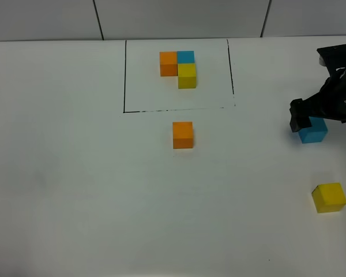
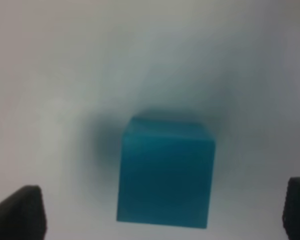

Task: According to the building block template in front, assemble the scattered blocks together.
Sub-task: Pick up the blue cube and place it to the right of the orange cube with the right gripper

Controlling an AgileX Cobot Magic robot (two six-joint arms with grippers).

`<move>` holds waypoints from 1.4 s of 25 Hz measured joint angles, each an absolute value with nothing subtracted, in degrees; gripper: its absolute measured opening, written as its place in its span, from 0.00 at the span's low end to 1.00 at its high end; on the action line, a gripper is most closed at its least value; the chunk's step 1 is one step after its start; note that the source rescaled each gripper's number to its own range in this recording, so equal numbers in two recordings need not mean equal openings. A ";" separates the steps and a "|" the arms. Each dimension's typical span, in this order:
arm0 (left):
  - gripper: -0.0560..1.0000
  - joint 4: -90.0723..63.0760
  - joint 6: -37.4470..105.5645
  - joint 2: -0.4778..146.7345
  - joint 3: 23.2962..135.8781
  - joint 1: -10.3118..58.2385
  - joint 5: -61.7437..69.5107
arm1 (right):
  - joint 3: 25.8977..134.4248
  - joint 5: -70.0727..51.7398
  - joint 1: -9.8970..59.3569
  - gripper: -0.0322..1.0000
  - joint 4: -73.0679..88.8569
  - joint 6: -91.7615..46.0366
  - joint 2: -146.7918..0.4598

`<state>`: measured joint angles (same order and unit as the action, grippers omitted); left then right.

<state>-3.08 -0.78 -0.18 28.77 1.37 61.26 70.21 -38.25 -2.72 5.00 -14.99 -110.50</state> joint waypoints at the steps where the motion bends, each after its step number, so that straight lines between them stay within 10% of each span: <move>1: 0.57 -3.08 -0.78 -0.18 28.77 1.37 61.26 | 70.21 -38.11 -3.09 0.92 5.64 -14.99 -110.76; 27: 0.57 -3.08 -0.78 -0.18 28.77 1.37 61.26 | 70.21 -33.60 -4.29 0.90 6.33 -14.99 -116.41; 35: 0.57 -3.08 -0.78 -0.18 28.77 1.37 61.26 | 70.21 -33.49 -4.29 0.49 6.33 -14.82 -116.48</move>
